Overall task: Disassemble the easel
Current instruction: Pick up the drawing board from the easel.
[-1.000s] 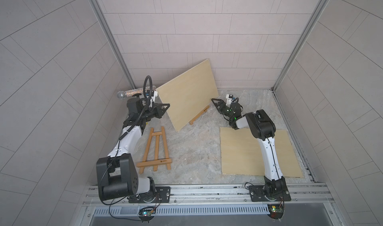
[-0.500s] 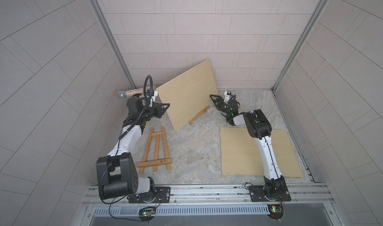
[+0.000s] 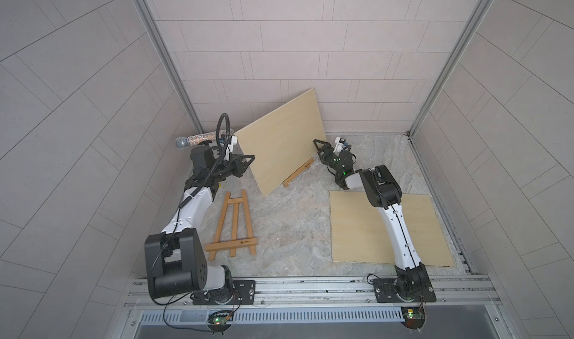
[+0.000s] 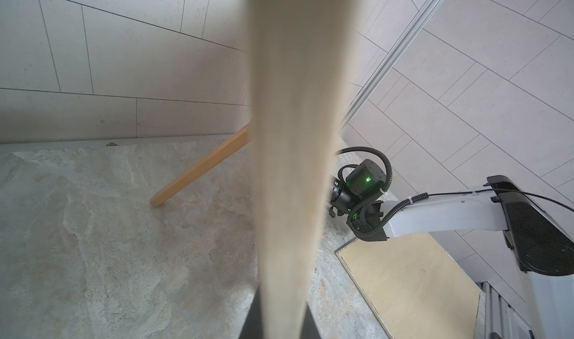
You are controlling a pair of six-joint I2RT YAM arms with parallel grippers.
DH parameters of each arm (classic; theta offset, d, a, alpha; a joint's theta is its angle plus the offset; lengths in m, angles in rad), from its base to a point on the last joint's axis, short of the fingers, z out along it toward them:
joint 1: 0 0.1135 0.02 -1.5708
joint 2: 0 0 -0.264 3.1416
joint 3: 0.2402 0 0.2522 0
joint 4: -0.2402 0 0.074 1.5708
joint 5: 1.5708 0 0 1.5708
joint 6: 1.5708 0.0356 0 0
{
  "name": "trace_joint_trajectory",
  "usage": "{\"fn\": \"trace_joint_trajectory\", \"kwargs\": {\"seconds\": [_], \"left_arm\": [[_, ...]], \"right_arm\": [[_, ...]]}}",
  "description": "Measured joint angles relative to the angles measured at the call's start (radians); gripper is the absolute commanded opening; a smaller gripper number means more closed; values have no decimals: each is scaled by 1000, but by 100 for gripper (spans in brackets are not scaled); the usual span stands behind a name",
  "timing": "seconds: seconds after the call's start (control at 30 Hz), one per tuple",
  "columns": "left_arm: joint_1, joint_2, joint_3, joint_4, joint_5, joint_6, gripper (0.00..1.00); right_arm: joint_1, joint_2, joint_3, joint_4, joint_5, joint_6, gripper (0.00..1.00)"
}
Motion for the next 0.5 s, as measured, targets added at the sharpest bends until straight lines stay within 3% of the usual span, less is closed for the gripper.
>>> {"fn": "trace_joint_trajectory", "kwargs": {"seconds": [0.5], "left_arm": [[-16, 10, 42, -39, -17, 17, 0]], "right_arm": [[0, -10, -1, -26, 18, 12, 86]]}}
